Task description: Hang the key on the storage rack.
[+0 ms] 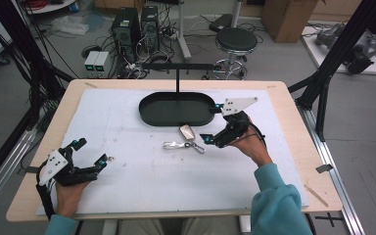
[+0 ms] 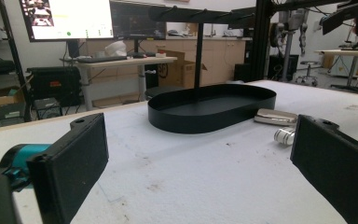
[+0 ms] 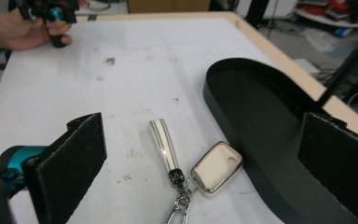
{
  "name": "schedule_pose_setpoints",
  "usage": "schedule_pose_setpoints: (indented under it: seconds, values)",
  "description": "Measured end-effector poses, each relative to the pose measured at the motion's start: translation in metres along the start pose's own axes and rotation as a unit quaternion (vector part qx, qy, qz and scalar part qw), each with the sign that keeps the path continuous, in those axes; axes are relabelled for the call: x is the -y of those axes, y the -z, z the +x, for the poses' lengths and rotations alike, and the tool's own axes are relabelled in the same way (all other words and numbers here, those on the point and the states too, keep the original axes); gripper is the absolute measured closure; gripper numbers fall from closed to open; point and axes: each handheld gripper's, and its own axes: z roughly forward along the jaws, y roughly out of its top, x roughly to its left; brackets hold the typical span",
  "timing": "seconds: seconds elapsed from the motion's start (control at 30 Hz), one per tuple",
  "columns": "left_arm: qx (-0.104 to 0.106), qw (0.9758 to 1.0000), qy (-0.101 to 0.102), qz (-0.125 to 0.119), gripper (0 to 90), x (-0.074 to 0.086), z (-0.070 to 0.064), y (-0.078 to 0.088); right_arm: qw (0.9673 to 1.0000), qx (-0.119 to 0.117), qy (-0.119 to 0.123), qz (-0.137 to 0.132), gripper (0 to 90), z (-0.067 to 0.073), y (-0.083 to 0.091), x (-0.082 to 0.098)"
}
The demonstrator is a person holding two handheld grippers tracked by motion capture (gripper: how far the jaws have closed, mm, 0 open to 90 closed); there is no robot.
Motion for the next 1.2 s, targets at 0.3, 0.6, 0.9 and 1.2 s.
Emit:
schedule_pose_setpoints:
  seconds: [0.3,0.6,0.9,1.2]
  values:
    - [0.000,1.0000,-0.001,0.001,4.5,0.000,0.000,0.000,0.9972,-0.047,0.020,0.055,0.9,-0.003,-0.032,-0.012]
    - [0.000,1.0000,0.000,0.002,4.5,0.000,0.000,0.000,0.9897,-0.070,0.061,0.109,4.5,-0.003,-0.056,-0.022]
    - [0.000,1.0000,-0.001,0.002,4.5,0.000,0.000,0.000,0.9789,-0.097,0.086,0.158,6.8,0.001,-0.081,-0.023]
    - [0.000,1.0000,-0.001,0.001,4.5,0.000,0.000,0.000,0.9674,-0.119,0.086,0.206,17.1,-0.001,-0.100,-0.013]
